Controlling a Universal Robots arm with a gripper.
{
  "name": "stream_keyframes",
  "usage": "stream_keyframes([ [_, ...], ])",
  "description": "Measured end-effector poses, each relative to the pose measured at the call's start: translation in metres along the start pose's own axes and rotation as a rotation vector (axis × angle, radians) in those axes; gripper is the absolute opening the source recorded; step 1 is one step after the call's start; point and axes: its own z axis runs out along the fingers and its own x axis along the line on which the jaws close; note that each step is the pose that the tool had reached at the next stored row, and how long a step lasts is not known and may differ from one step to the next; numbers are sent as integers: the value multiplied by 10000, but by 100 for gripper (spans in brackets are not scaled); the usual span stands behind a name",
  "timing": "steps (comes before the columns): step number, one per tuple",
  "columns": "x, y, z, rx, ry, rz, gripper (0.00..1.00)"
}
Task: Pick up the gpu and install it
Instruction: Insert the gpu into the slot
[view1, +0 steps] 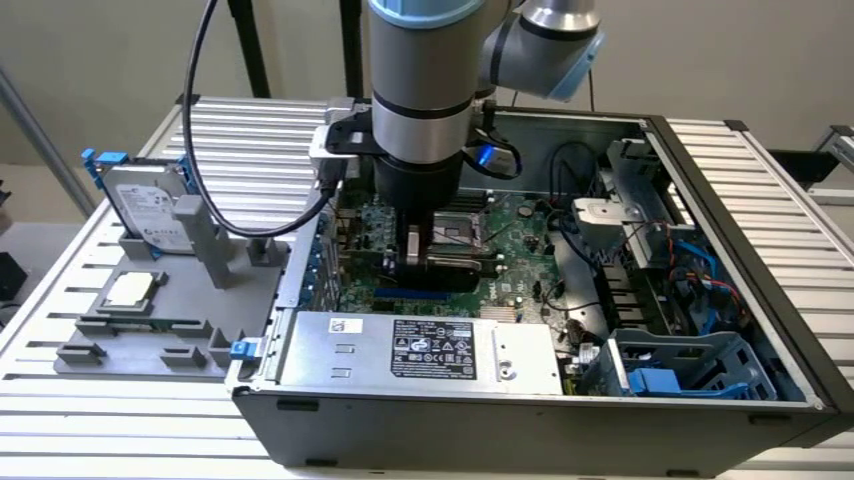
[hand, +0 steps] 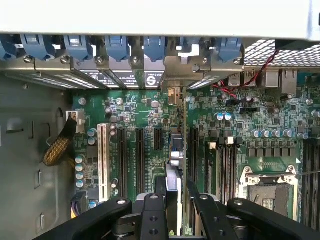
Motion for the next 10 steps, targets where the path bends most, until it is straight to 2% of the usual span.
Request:
stream_keyframes([
  [10,-8,34,36,-2,-1,0,0],
])
